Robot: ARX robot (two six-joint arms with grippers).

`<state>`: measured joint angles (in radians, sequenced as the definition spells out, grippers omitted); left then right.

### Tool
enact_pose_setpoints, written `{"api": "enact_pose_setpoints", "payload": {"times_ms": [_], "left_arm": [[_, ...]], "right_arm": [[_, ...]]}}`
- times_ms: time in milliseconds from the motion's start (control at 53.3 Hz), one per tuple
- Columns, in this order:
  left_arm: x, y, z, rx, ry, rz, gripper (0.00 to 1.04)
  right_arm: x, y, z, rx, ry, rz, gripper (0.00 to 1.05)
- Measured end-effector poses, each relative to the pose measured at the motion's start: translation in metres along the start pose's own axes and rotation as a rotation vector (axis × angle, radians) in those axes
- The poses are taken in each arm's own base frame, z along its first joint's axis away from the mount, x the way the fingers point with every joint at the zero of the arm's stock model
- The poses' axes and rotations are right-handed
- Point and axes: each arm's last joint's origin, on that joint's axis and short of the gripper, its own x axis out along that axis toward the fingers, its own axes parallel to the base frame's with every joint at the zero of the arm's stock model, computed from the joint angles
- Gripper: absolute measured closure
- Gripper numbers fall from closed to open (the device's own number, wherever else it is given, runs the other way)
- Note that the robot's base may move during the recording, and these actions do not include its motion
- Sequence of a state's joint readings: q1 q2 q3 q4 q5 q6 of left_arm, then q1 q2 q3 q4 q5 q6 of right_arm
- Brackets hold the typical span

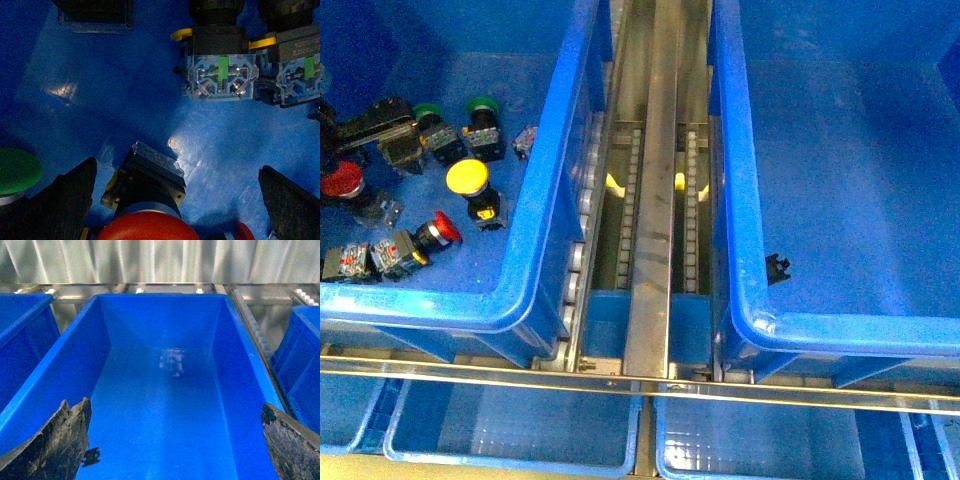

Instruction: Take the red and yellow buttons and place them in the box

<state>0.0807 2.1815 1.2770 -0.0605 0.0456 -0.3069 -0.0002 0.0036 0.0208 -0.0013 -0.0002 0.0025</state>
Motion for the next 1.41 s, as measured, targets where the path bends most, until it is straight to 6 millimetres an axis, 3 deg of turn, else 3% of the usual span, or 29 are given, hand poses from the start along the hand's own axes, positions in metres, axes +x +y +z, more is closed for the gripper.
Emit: {"api": "enact_pose_setpoints", "payload": {"times_ms": [207,601,864,1070,1258,1408], "left_arm": [[0.004,0.000,0.001,0.000,0.008,0.003,0.11],[0.006,-0.001,0.000,-0.009,0.017,0.008,0.73],[-0.003,-0.004,0.001,-0.035,0.005,-0.007,0.74],[-0.033,-0.013,0.012,-0.095,-0.044,-0.062,0.74],[-0.091,-0.030,0.017,-0.241,-0.078,-0.226,0.74],[-0.126,-0.042,0.020,-0.297,-0.119,-0.305,0.74]], "right_arm": [[0.000,0.000,0.000,0.000,0.000,0.000,0.06],[0.000,0.000,0.000,0.000,0.000,0.000,0.06],[0.000,0.000,0.000,0.000,0.000,0.000,0.06],[0.000,0.000,0.000,0.000,0.000,0.000,0.06],[0.000,0.000,0.000,0.000,0.000,0.000,0.06],[0.000,0.000,0.000,0.000,0.000,0.000,0.06]]}}
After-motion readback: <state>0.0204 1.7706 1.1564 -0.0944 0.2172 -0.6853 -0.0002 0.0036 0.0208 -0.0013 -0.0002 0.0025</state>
